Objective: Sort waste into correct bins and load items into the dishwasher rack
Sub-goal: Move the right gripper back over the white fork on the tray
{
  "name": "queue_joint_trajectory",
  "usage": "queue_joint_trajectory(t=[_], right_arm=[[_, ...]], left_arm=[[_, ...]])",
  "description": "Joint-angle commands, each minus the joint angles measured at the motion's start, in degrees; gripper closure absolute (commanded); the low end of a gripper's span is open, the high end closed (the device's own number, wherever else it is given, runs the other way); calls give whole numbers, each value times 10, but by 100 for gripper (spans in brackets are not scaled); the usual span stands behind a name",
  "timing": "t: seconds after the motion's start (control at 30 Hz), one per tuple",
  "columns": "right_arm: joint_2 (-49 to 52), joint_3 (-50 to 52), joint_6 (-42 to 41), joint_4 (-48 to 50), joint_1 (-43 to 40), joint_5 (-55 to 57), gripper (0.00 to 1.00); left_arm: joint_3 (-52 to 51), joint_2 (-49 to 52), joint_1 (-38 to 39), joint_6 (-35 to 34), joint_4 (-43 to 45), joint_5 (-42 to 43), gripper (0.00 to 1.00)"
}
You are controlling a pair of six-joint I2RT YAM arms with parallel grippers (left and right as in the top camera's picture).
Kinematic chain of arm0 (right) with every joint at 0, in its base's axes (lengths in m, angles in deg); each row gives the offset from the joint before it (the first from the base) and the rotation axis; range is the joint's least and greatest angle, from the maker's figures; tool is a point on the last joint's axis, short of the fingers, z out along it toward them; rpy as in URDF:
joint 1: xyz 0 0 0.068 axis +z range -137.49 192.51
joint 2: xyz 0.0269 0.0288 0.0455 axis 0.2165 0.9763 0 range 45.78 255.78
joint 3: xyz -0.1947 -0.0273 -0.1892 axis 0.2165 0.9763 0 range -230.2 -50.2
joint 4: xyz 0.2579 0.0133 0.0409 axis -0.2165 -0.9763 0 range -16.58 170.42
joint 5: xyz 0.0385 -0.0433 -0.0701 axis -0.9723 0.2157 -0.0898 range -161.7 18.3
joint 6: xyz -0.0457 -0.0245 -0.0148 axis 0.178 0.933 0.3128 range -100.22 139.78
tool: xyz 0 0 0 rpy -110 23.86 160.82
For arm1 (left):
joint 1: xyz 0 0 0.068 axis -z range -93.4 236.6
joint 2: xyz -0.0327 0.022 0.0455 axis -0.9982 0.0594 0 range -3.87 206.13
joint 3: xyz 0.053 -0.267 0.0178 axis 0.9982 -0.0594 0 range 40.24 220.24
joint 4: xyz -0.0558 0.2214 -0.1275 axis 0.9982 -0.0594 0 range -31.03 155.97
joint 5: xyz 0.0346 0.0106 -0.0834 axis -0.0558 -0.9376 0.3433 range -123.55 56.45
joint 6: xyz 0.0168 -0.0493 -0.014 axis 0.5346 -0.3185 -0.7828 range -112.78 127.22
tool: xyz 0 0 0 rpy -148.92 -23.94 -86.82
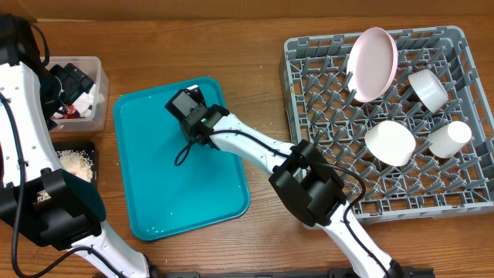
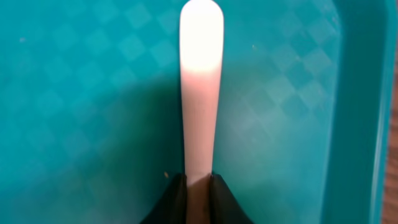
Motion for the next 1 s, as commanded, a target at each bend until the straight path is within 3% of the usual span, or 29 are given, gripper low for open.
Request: queue_joint_trajectory(t=[0.0, 0.33, 0.43, 0.53, 0.8, 0.97], right_arm=[[40, -15, -16, -37, -6, -14, 96], [28, -91, -21, -106, -7, -69, 96], [21, -91, -20, -106, -12, -63, 79], [20, -92, -21, -108, -20, -43, 69], [20, -92, -19, -108, -48, -42, 69], [8, -105, 10, -113, -55, -127, 75]], left_arm=[[8, -12, 0, -10, -2, 4, 0], [8, -12, 0, -10, -2, 4, 0], [8, -12, 0, -10, -2, 4, 0], [8, -12, 0, -10, -2, 4, 0], [8, -12, 0, -10, -2, 4, 0], [8, -12, 0, -10, -2, 4, 0]])
